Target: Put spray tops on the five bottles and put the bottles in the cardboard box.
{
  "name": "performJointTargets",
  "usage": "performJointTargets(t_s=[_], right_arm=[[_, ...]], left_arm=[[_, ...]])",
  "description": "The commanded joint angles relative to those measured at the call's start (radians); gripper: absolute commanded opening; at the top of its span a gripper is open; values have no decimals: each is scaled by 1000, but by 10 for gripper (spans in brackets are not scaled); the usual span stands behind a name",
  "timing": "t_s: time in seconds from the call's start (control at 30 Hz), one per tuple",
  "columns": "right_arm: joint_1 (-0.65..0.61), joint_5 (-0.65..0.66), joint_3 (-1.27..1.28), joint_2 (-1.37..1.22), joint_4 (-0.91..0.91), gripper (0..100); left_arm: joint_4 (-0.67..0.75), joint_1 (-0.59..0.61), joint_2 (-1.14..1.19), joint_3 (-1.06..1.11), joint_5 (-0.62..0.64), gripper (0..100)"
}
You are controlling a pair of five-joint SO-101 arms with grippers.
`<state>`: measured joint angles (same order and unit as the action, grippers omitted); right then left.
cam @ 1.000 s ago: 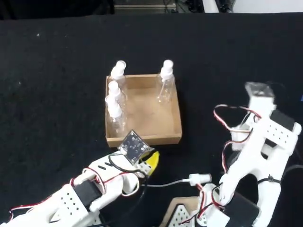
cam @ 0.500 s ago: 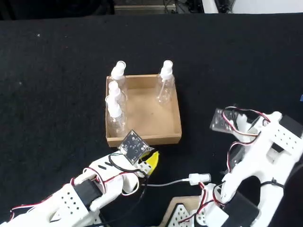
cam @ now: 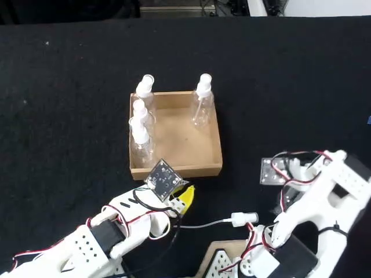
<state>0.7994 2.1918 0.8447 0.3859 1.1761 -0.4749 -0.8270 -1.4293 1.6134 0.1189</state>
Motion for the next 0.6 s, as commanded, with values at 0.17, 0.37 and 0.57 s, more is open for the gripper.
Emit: performJointTargets(t_s=[0.17,0.37,0.57], right_arm=[[-3,5,110,53,-135,367],[-3,-281,162,59,-143,253],[40,-1014,54,53,-140,86]], left_arm=[[-3,12,-15,-18,-2,33],[-3,12,-15,-18,-2,33],[-3,12,-15,-18,-2,33]])
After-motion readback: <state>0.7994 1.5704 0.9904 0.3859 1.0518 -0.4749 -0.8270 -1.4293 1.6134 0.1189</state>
